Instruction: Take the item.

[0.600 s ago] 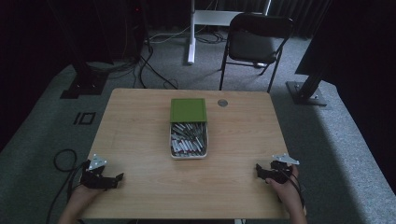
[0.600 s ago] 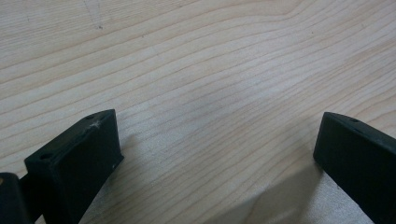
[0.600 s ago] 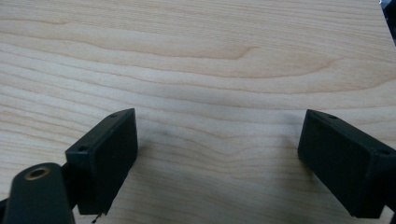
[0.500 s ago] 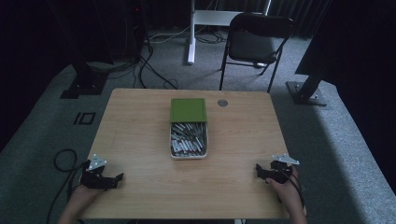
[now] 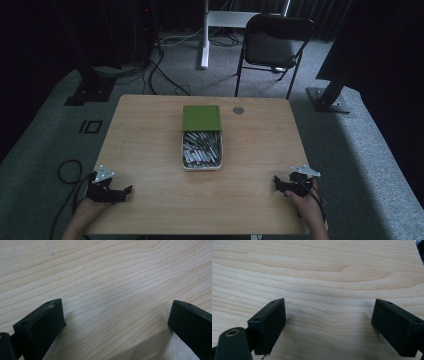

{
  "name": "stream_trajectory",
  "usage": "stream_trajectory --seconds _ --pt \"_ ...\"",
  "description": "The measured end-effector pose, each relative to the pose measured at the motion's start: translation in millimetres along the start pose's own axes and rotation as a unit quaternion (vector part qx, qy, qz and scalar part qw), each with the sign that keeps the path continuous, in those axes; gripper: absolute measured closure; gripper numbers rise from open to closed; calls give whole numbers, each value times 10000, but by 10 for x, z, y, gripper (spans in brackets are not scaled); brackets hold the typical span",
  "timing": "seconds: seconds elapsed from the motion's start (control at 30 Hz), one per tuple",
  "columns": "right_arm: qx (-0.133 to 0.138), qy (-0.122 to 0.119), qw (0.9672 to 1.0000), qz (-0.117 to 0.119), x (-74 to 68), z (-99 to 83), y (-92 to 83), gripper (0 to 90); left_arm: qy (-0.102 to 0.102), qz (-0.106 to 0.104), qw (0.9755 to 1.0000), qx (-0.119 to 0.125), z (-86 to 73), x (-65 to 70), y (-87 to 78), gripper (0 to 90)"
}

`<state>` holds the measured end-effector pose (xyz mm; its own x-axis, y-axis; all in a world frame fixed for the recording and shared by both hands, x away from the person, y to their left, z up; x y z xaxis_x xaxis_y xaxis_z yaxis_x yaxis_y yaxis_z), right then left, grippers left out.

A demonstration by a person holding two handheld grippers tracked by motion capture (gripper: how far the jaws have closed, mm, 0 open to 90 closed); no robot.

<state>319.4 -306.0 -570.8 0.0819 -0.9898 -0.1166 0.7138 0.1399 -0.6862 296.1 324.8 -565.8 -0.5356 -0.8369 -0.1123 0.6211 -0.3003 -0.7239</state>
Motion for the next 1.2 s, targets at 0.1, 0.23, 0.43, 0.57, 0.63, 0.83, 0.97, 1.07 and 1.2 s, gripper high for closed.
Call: stream_trajectory --seconds 0.1,0.23,0.43,0.57,0.63,0.83,0.97,1.07,1.2 --pt "8 1 10000 -14 -15 -7 -6 129 0 0 10000 -1 0 0 0 14" --pt "-9 -7 10000 8 -56 -21 -24 139 0 0 10000 1 0 0 0 14" --pt "94 -40 9999 54 -120 36 -76 144 0 0 10000 1 0 0 0 14" --pt "228 -122 9996 142 -197 127 -137 146 0 0 10000 1 0 0 0 14" --pt "249 -159 9994 164 -220 153 -149 146 0 0 10000 0 0 0 0 14" --pt "392 -292 9985 249 -327 282 -213 154 1 0 10000 -4 0 0 -1 14" --pt "487 -345 9976 363 -417 373 -259 154 1 -3 10000 -15 0 0 -2 14" --pt "540 -407 9966 469 -500 442 -278 178 1 -2 10000 -16 0 0 -2 14" --pt "612 -511 9952 567 -619 535 -287 178 -1 -1 10000 -7 1 0 -1 14"
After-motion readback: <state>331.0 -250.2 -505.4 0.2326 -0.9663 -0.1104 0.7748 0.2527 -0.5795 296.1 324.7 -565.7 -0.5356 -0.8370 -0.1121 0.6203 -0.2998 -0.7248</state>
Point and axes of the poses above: each handheld gripper's, and its own axes: y roughly forward along the jaws, z roughly out of its top, x roughly to its right, the point moved 2 cm from there along y, roughly forward along the jaws, and after that the axes turned 8 degrees about y, right-handed, at the moved point
